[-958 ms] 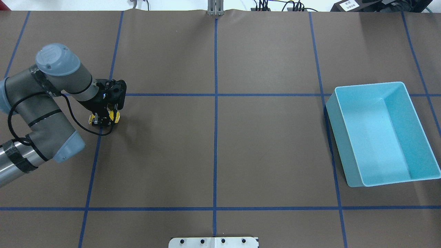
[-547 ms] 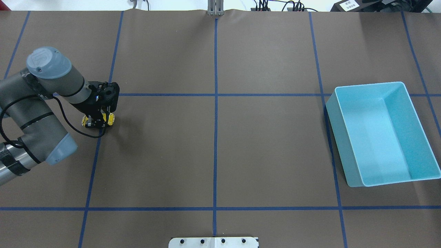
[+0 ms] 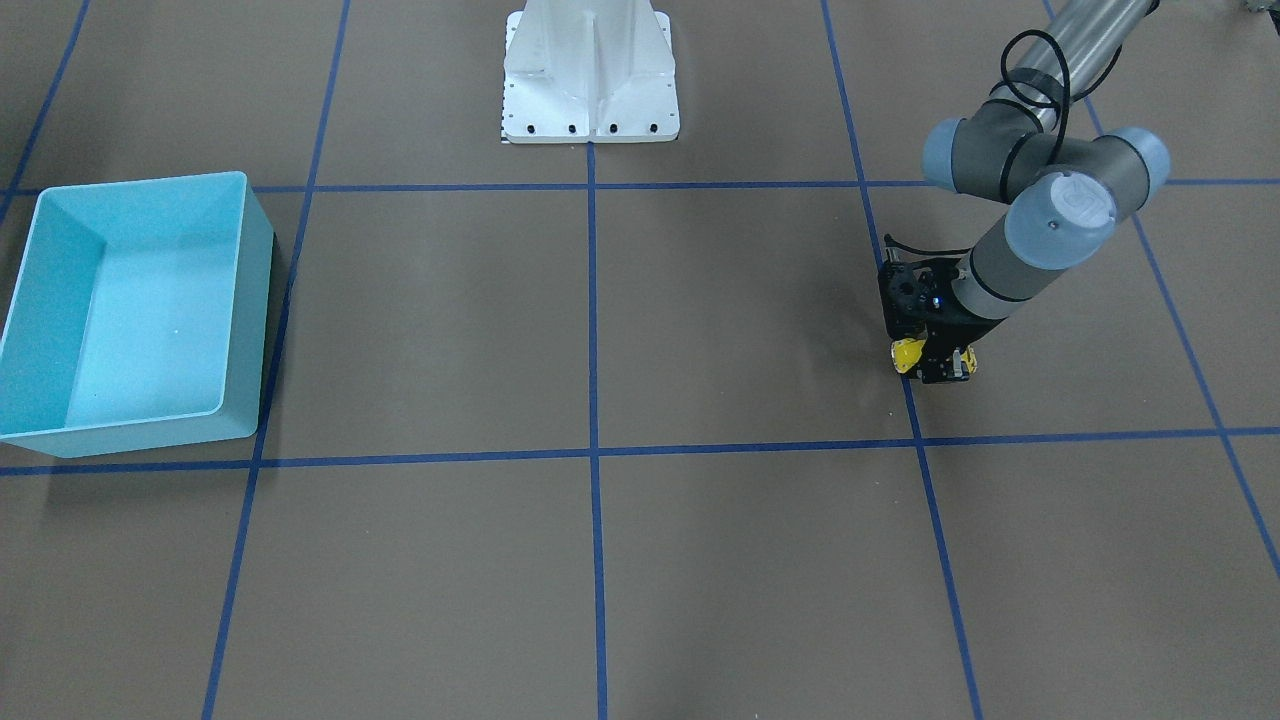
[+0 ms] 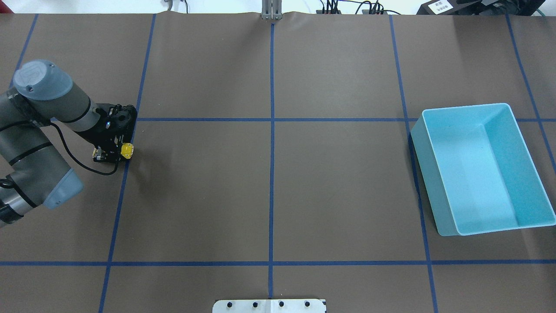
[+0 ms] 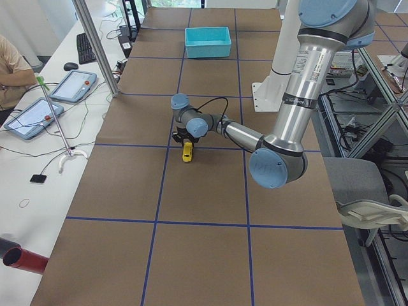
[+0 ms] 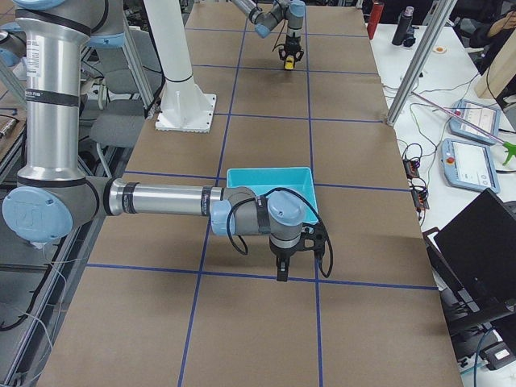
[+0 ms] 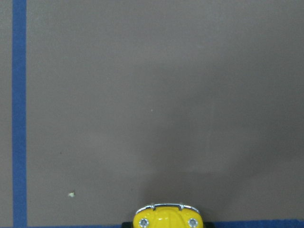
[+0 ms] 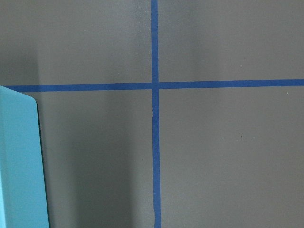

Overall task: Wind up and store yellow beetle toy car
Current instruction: 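Drag the car farther backward toward the table edge with the left gripper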

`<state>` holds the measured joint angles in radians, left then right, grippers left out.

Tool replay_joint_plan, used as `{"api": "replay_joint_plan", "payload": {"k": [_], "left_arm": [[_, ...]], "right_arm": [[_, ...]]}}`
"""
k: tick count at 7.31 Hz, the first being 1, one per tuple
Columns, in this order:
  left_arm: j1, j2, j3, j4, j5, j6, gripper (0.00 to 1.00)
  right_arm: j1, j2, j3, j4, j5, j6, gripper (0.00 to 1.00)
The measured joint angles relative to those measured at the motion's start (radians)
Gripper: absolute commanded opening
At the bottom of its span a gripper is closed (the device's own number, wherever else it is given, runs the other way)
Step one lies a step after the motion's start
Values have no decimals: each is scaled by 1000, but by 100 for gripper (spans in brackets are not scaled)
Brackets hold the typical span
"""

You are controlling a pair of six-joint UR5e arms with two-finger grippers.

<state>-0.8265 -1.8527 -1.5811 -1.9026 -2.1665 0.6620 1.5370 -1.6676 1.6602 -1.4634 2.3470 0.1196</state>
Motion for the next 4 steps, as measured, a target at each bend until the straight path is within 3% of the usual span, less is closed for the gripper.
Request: {"api": "replay_joint_plan", "payload": {"k": [4], "left_arm": [[-7, 61, -5, -70, -13, 5, 0]], "right_arm": [[-3, -1, 0, 0, 0, 0, 100]]}}
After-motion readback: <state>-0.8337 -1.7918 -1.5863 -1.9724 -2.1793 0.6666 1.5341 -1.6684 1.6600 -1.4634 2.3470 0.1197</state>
